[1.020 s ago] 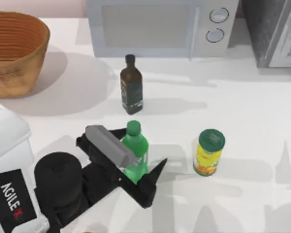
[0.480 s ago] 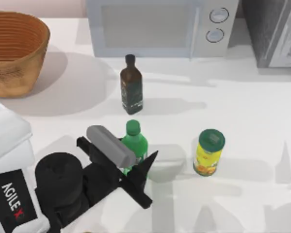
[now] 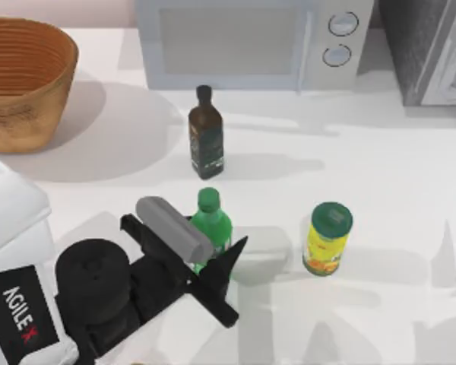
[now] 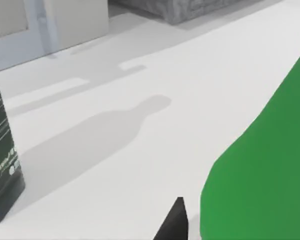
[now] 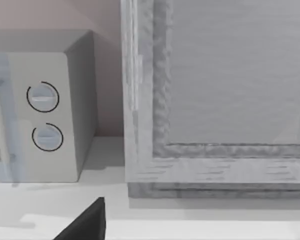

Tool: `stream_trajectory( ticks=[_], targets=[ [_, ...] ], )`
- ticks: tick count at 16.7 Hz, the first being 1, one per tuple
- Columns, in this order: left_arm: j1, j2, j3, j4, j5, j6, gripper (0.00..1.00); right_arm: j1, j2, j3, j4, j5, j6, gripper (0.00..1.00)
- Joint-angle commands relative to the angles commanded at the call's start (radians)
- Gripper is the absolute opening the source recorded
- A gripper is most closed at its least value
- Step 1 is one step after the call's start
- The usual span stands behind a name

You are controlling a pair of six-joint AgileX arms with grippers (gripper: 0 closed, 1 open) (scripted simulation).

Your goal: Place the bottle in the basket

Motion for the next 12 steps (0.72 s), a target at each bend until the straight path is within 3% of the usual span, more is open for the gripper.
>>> stream_trajectory(
  ticks=[7, 12],
  targets=[
    [0.018, -0.025, 0.016, -0.022, -0.004, 0.0, 0.0, 0.0, 0.0, 0.0, 0.0, 0.0, 0.0, 1.0],
    [0.147, -0.168, 0.152, -0.233, -0.019, -0.004, 0.0, 0.0, 0.0, 0.0, 0.0, 0.0, 0.0, 1.0]
  ],
)
